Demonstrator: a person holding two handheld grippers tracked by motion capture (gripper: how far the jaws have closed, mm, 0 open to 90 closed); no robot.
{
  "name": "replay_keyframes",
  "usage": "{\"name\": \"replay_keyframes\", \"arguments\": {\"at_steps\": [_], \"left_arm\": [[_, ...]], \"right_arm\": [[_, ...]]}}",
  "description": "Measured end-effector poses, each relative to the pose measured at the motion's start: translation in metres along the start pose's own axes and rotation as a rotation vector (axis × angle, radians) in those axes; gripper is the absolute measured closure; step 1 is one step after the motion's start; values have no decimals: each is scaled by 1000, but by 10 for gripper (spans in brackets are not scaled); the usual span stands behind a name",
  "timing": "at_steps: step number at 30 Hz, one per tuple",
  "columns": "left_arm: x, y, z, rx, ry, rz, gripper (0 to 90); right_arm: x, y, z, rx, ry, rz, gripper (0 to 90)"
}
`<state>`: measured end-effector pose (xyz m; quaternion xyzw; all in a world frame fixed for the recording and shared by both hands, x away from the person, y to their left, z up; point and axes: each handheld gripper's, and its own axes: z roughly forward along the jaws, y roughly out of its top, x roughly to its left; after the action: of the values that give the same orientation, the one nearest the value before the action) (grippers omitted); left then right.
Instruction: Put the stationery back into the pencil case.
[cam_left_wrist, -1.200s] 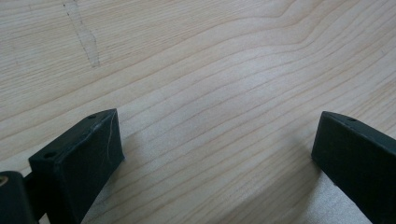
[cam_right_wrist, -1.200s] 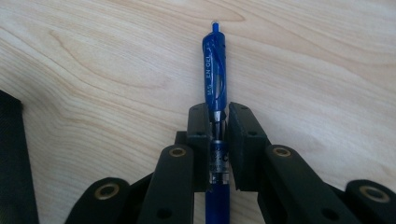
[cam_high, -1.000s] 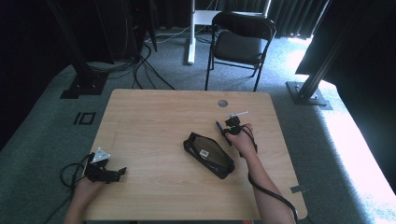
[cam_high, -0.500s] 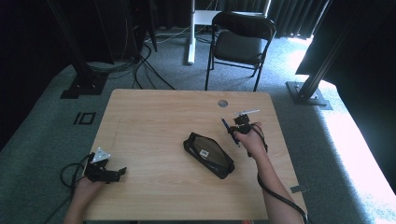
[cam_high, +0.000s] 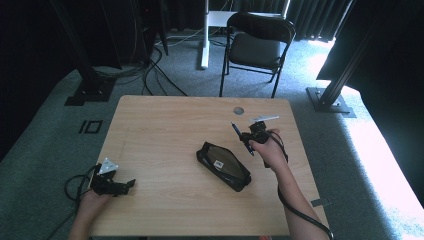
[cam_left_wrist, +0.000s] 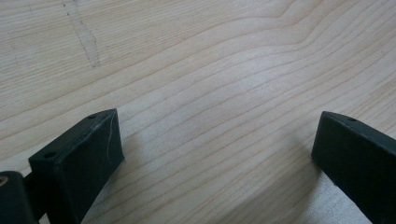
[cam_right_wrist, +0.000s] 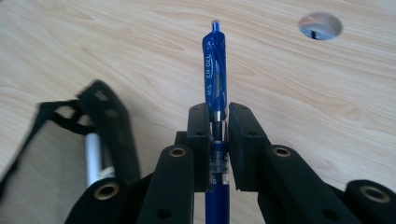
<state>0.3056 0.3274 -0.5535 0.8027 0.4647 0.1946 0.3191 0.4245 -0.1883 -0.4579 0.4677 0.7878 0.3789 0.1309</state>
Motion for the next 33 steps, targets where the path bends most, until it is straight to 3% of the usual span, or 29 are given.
{"name": "replay_keyframes", "arguments": {"at_steps": [12, 19, 24, 33], "left_arm": [[0, 0, 0, 0, 0, 0, 21], [0, 0, 0, 0, 0, 1, 21], [0, 0, 0, 0, 0, 0, 21], [0, 0, 0, 0, 0, 0, 21]], "right_arm": [[32, 9, -16, -45, 88, -81, 794], [48, 7, -20, -64, 109, -116, 794], [58, 2, -16, -40, 144, -130, 794], [68, -10, 0, 33, 164, -172, 794]]}}
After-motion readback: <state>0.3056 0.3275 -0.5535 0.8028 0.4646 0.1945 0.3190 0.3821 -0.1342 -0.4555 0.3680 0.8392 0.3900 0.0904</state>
